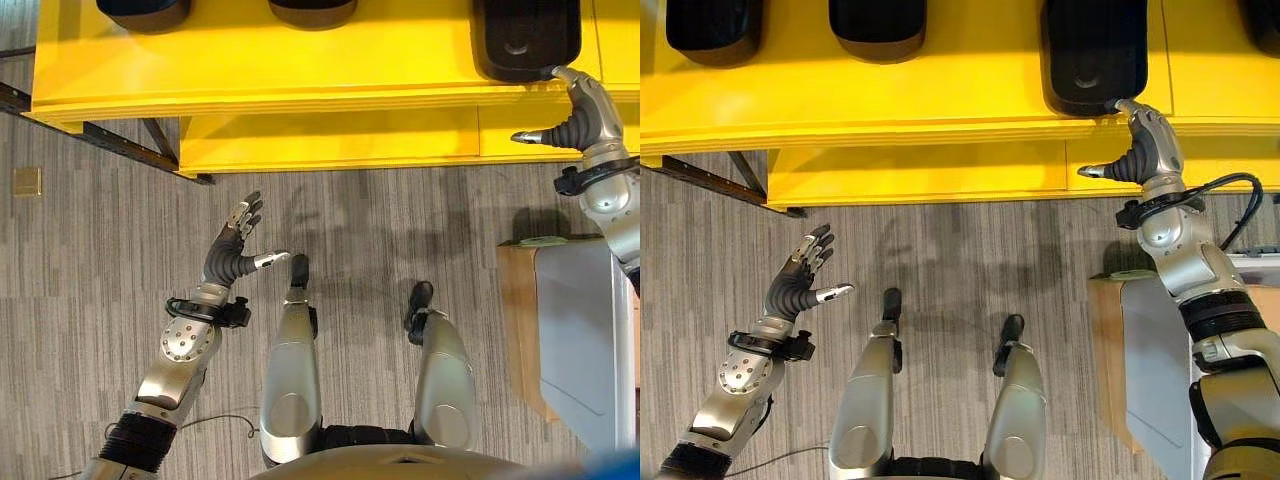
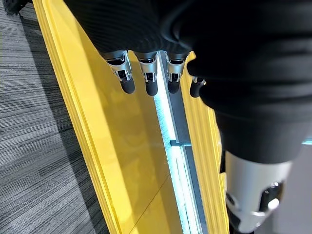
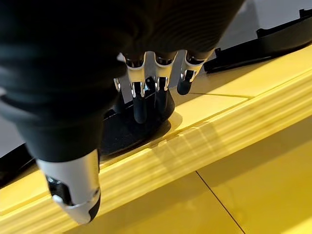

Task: Move parts from the plastic box to the shelf.

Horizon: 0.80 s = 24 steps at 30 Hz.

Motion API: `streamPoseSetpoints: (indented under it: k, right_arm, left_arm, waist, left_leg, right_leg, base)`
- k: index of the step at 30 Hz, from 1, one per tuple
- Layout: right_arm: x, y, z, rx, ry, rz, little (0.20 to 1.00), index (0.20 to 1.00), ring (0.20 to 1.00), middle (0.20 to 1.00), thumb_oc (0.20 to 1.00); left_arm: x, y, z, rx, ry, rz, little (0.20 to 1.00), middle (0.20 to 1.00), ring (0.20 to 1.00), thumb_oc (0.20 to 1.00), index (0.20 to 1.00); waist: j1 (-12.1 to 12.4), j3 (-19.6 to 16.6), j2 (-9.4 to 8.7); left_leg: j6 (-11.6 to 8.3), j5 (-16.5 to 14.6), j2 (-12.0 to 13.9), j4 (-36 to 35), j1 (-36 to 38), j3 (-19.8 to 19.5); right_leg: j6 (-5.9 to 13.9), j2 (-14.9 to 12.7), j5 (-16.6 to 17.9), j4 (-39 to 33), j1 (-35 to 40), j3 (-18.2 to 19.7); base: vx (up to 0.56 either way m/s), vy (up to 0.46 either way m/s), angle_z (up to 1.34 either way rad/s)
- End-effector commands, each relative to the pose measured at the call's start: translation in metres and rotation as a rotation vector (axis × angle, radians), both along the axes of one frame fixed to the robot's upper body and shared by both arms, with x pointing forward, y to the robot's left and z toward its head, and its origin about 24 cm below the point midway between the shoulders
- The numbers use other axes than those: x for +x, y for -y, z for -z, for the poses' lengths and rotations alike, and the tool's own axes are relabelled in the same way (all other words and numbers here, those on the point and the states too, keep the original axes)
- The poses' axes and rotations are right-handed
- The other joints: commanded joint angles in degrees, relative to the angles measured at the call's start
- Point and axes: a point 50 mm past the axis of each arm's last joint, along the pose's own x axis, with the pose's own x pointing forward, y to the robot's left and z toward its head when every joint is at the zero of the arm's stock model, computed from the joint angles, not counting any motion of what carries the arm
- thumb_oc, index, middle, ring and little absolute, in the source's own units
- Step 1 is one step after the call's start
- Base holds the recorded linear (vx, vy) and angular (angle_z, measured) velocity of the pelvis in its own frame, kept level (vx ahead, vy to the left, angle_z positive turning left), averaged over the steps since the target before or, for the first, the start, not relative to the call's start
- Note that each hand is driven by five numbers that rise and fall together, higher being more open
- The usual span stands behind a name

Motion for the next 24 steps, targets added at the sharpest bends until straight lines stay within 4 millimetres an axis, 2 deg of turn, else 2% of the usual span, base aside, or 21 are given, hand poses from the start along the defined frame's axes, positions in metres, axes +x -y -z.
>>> streamPoseSetpoints:
  k: [1, 17, 24]
  right_arm:
    - [-0.001, -0.001, -0.039, 0.003, 0.139, -0.01, 1.0, 1.0, 1.0, 1.0, 1.0]
    - [0.009, -0.004, -0.054, 0.029, 0.17, 0.011, 1.0, 1.0, 1.0, 1.0, 1.0]
    - [0.001, -0.002, -0.057, 0.02, 0.203, 0.007, 1.0, 1.0, 1.0, 1.0, 1.0]
  left_arm:
    - [-0.011, -0.01, -0.017, 0.012, 0.091, -0.021, 1.0, 1.0, 1.0, 1.0, 1.0]
    - [-0.011, -0.01, -0.016, 0.002, 0.089, -0.021, 1.0, 1.0, 1.0, 1.0, 1.0]
    - [-0.011, -0.011, -0.016, 0.008, 0.087, -0.028, 1.0, 1.0, 1.0, 1.0, 1.0]
  waist:
    - [0.1, -1.4, -1.77]
    - [0.8, -1.3, -1.61]
    - [0.4, -1.3, -2.07]
  left_leg:
    - [0.98, -5.0, 1.5, 4.1, 0.2, -0.7]
    - [1.08, -4.6, 1.4, 4.1, -0.7, -0.9]
    - [1.11, -4.8, 1.4, 4.3, -0.6, -0.9]
  right_leg:
    - [-0.43, 1.2, 3.6, -3.0, 1.8, 1.3]
    - [-0.48, 1.3, 4.0, -3.2, 1.2, 1.4]
    - [-0.5, 1.4, 3.9, -3.4, 1.4, 1.3]
  base:
    - [-0.01, 0.006, 0.04]
    - [0.0, 0.001, 0.0]
    - [0.0, 0.0, 0.0]
